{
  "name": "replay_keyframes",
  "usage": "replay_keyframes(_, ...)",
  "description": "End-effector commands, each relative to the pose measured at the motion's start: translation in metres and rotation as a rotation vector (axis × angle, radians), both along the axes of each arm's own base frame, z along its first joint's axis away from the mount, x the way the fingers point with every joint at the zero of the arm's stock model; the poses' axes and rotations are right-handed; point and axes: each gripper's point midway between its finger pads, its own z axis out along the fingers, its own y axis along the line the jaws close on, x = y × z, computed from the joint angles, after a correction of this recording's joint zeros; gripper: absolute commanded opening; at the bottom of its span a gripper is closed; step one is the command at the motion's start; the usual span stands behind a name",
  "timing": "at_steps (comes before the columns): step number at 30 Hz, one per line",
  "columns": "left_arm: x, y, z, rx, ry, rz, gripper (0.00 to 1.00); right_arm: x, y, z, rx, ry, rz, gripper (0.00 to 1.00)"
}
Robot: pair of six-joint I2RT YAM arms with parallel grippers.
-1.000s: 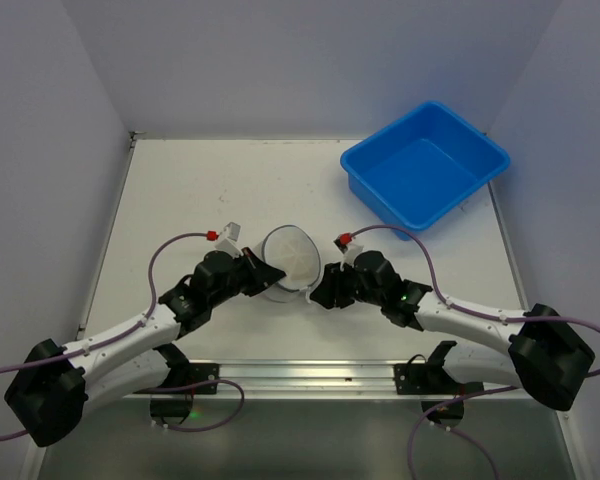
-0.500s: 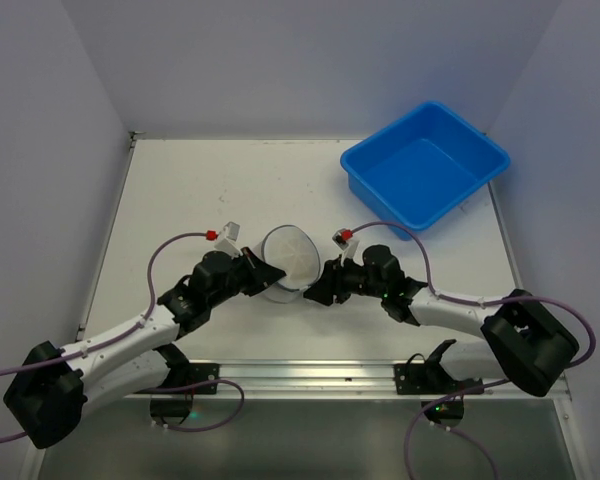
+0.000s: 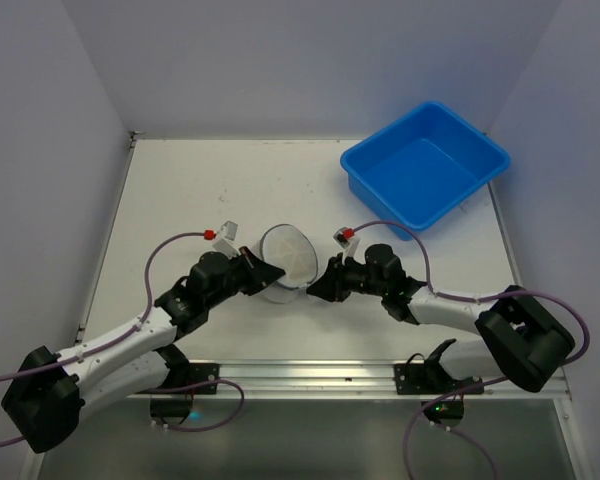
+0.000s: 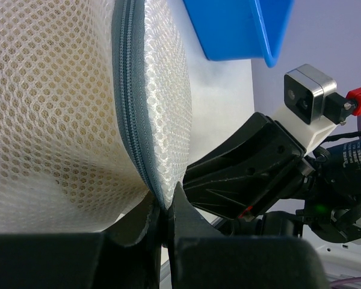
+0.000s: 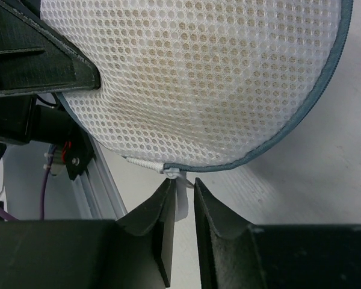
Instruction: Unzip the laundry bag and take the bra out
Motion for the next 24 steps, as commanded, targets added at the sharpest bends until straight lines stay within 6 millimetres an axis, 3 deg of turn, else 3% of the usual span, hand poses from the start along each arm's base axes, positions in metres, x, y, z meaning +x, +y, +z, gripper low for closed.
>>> replay_keyframes(1, 0.000, -0.001, 0.011, -0.015, -0.056, -0.013, 0.00, 0.005, 0.000, 0.010, 0.023, -0.068, 0.010, 0.20)
replay_keyframes(5, -0.002, 0.000, 0.007, -0.010, -0.048, -0.015, 0.00, 0.004, 0.001, 0.010, 0.022, -0.071, 0.019, 0.08)
replay_keyframes(11, -0.003, 0.003, 0.003, 0.007, -0.045, -0.015, 0.00, 0.005, -0.003, 0.013, 0.010, -0.087, 0.011, 0.00)
replay_keyframes(24, -0.001, 0.018, -0.006, 0.097, -0.075, -0.002, 0.00, 0.025, -0.044, 0.005, -0.175, -0.047, -0.147, 0.00)
